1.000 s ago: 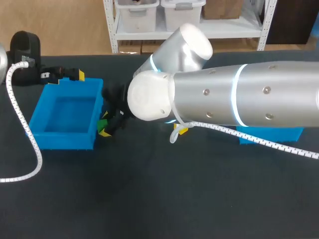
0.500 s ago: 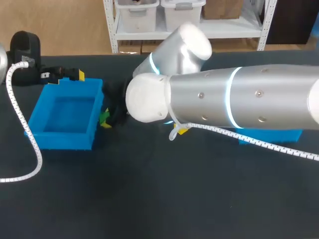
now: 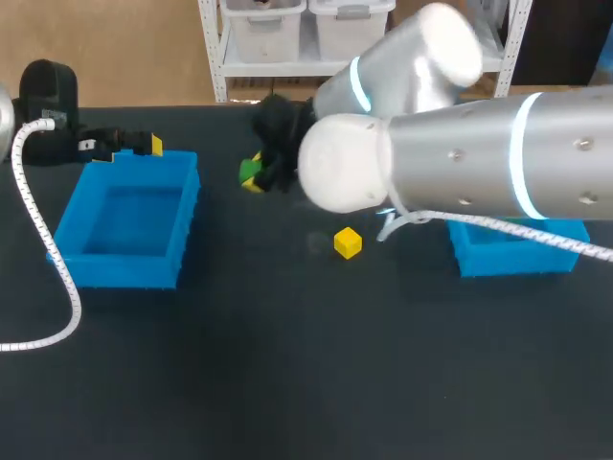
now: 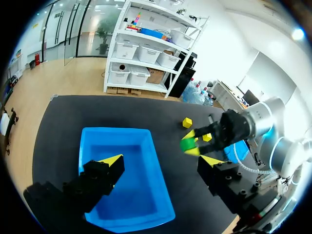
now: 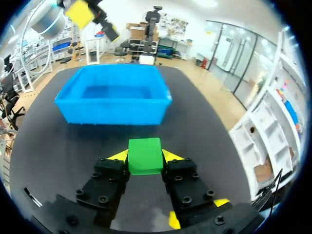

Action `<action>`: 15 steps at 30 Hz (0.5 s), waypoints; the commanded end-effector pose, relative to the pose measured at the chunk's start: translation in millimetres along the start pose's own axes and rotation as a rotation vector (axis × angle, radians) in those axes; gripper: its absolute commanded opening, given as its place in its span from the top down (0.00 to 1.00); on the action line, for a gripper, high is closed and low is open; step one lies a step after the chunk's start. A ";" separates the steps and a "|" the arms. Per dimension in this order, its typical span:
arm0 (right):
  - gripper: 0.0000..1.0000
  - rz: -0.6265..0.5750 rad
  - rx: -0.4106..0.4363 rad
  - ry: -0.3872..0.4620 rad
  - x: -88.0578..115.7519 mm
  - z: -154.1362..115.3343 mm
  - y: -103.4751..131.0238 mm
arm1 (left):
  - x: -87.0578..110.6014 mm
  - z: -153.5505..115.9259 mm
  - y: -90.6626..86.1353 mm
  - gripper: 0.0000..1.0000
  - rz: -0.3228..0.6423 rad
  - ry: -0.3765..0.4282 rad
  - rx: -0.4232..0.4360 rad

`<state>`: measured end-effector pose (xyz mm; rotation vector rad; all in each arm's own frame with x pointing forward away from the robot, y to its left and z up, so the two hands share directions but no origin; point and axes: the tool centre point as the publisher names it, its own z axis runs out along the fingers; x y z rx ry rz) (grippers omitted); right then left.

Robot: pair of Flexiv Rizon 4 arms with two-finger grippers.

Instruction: Put the green cubes in the right bin and the yellow cubes in the left bin.

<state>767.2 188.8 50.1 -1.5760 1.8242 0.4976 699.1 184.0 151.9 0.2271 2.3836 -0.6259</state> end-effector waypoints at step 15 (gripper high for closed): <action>1.00 0.212 0.446 0.041 100.0 -254.7 -76.2 | 0.9 0.3 1.4 0.00 0.002 -0.005 0.007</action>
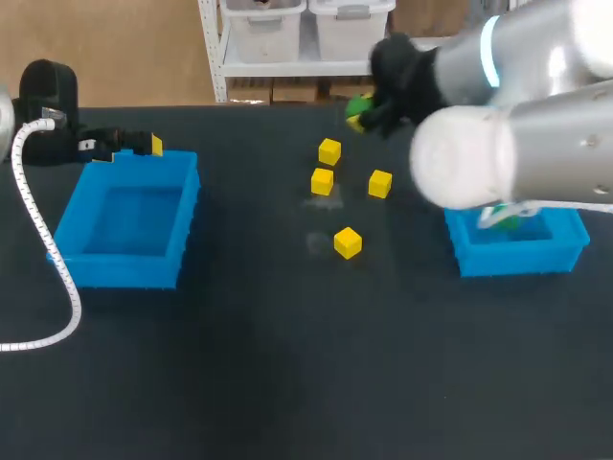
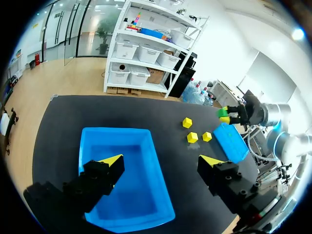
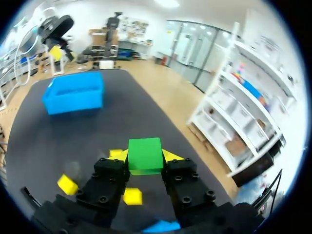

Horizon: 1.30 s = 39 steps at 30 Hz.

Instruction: Put the green cubes in the right bin and the yellow cubes in the left bin.

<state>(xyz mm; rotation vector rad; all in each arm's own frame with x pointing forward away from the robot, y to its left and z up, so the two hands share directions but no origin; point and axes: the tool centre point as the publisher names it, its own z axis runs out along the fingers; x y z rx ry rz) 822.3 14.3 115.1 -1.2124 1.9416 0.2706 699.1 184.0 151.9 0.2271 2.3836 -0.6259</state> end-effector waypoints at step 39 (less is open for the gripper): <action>0.74 0.206 0.237 0.217 143.5 -159.0 -48.0 | 0.9 0.3 1.4 0.00 0.002 -0.005 0.007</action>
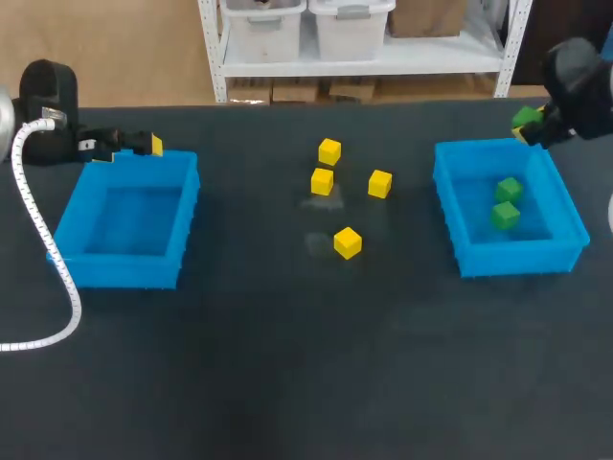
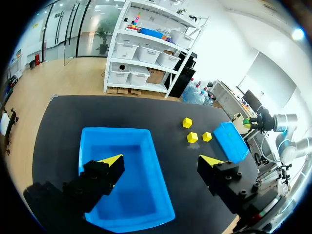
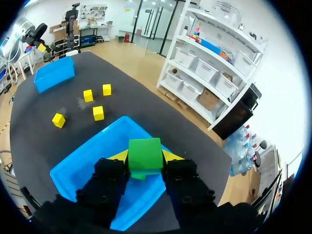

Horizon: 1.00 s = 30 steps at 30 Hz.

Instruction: Put the green cubes in the right bin and the yellow cubes in the left bin.

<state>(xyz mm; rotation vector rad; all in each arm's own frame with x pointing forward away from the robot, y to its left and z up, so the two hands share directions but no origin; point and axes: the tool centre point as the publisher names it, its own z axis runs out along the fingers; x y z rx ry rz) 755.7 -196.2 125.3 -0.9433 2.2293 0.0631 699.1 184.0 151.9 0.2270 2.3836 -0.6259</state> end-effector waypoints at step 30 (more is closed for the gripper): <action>0.00 0.064 0.006 -0.045 11.8 -13.0 12.3 | -42.8 -1.5 -21.5 0.00 0.145 0.026 -0.019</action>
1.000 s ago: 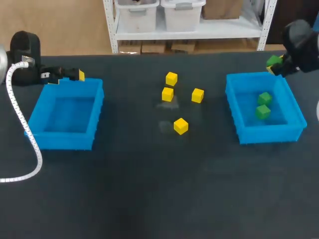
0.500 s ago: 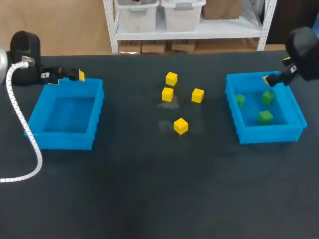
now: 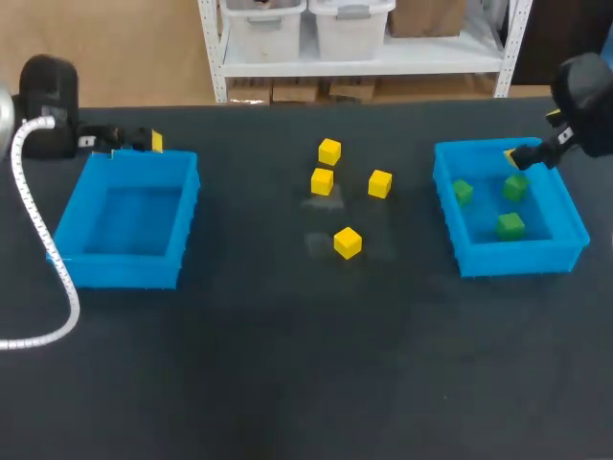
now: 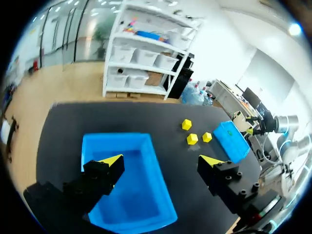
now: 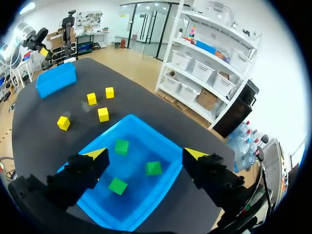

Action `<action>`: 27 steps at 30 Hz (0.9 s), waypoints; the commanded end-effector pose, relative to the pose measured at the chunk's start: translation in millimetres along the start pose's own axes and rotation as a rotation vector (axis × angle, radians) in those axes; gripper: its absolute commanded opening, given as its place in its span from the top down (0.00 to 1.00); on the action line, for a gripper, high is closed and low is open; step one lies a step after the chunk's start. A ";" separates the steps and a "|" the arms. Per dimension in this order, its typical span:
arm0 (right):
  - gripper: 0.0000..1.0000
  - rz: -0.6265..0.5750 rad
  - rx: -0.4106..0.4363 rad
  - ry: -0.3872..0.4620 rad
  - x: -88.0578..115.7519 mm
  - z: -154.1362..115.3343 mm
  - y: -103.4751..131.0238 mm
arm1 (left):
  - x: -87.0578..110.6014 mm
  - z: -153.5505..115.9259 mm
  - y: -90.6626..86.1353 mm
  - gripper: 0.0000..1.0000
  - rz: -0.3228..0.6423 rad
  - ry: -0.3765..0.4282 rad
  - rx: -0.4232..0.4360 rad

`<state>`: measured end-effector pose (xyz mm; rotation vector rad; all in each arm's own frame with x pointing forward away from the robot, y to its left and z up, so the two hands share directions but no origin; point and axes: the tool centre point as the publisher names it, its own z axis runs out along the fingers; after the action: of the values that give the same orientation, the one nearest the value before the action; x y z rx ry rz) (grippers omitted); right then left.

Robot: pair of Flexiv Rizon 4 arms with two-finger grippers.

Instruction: Put the green cubes in the right bin and the yellow cubes in the left bin.

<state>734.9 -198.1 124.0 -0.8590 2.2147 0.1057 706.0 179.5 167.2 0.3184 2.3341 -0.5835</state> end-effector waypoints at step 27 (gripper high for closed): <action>0.00 0.000 0.000 0.002 -0.2 -1.2 0.1 | -51.4 200.2 -124.1 0.00 0.195 0.458 -0.006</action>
<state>734.8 -198.1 124.4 -0.8592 2.2156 0.1048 789.7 -0.9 135.6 0.6742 2.5549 -0.4858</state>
